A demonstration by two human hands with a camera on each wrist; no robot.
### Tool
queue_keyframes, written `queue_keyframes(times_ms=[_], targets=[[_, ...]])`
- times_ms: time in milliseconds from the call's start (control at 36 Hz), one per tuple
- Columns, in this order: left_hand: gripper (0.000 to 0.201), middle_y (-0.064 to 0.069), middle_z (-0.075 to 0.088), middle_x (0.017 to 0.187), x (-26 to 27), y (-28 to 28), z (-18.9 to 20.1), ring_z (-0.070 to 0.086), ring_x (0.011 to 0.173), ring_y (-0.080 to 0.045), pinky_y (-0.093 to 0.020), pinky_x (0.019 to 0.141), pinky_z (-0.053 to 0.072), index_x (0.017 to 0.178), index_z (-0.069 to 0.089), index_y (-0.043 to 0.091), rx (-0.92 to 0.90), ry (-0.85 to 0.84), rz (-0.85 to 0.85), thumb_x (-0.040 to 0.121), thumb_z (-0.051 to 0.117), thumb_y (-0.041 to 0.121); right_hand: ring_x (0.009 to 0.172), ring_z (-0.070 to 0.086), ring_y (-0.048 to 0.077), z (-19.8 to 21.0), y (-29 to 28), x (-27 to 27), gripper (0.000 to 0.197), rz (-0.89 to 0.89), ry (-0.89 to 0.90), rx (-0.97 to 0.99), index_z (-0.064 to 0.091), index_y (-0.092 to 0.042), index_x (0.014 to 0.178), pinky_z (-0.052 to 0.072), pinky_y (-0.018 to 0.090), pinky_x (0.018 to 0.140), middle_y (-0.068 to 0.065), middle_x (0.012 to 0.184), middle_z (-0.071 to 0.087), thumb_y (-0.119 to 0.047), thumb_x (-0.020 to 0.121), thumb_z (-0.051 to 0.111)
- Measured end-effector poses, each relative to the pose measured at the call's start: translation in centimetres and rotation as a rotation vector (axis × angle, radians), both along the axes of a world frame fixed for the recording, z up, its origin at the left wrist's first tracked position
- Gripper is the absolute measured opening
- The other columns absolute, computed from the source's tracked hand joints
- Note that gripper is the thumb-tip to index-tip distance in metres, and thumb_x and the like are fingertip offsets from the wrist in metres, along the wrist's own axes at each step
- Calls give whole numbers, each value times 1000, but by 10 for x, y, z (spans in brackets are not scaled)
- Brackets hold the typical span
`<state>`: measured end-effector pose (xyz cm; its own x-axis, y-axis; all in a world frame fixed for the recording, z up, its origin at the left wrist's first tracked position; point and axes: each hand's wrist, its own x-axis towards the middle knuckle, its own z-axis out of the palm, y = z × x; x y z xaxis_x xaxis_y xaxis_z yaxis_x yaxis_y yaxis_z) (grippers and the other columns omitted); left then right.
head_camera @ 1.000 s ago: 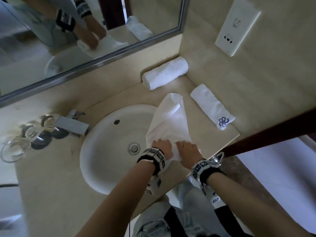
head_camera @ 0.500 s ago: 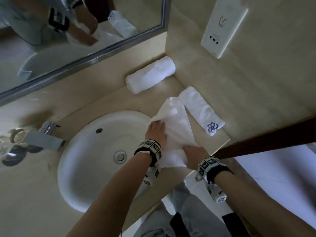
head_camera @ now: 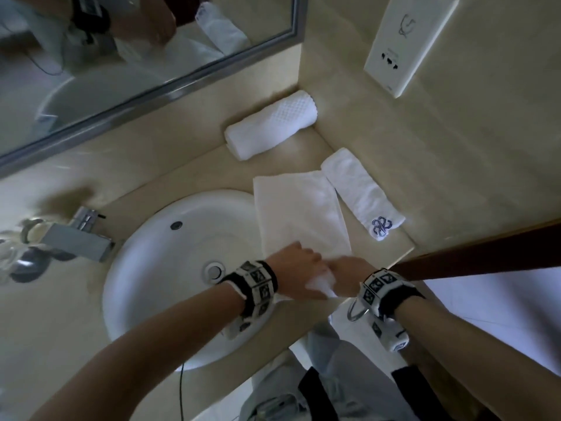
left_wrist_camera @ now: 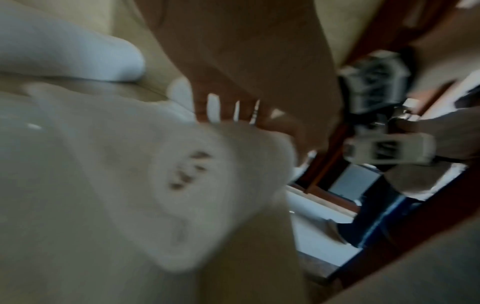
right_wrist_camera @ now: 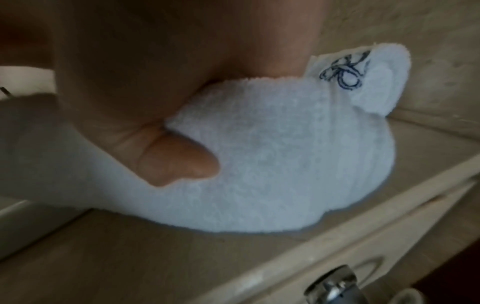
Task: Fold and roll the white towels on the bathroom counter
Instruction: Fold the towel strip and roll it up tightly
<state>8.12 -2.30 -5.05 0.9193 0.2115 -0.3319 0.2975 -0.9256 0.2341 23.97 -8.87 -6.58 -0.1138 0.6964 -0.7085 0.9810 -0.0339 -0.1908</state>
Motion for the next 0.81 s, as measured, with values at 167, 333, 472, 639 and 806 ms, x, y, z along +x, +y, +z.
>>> queue_keyframes(times_ms=[167, 333, 472, 639, 806], targets=[[64, -10, 53, 117, -7, -36, -18, 56, 103, -31, -38, 77, 38, 130, 39, 10, -8, 214, 221, 78, 64, 36, 103, 63, 21, -6, 1, -9, 38, -33, 24, -59, 58, -23, 116, 51, 30, 86, 1, 115, 64, -21, 78, 53], [52, -9, 59, 109, -22, -27, -17, 59, 97, -31, -36, 77, 38, 115, 46, 11, -40, 212, 386, 75, 63, 40, 124, 51, 26, -9, 15, -14, 63, -86, 119, -225, 44, -19, 137, 43, 35, 102, 7, 136, 51, -21, 79, 68], [54, -9, 58, 111, -37, -18, -18, 53, 103, -29, -39, 91, 34, 116, 48, 14, -12, 233, 438, 74, 60, 46, 127, 48, 26, 7, 20, 1, 84, -382, 300, -278, 45, -21, 136, 39, 36, 104, 5, 137, 51, -53, 62, 70], [54, -7, 59, 108, -44, -27, -15, 53, 100, -28, -41, 88, 35, 117, 46, 16, 62, 235, 380, 74, 60, 44, 138, 31, 29, -8, 12, -13, 78, -958, 257, -366, 37, -18, 143, 27, 42, 111, 9, 150, 35, -51, 78, 64], [50, -6, 60, 104, -47, -32, -15, 51, 100, -26, -42, 90, 34, 112, 50, 16, 67, 230, 421, 72, 59, 45, 111, 60, 30, -5, 14, 1, 48, -638, 230, -312, 54, -7, 128, 48, 34, 81, 17, 129, 57, -40, 94, 51]])
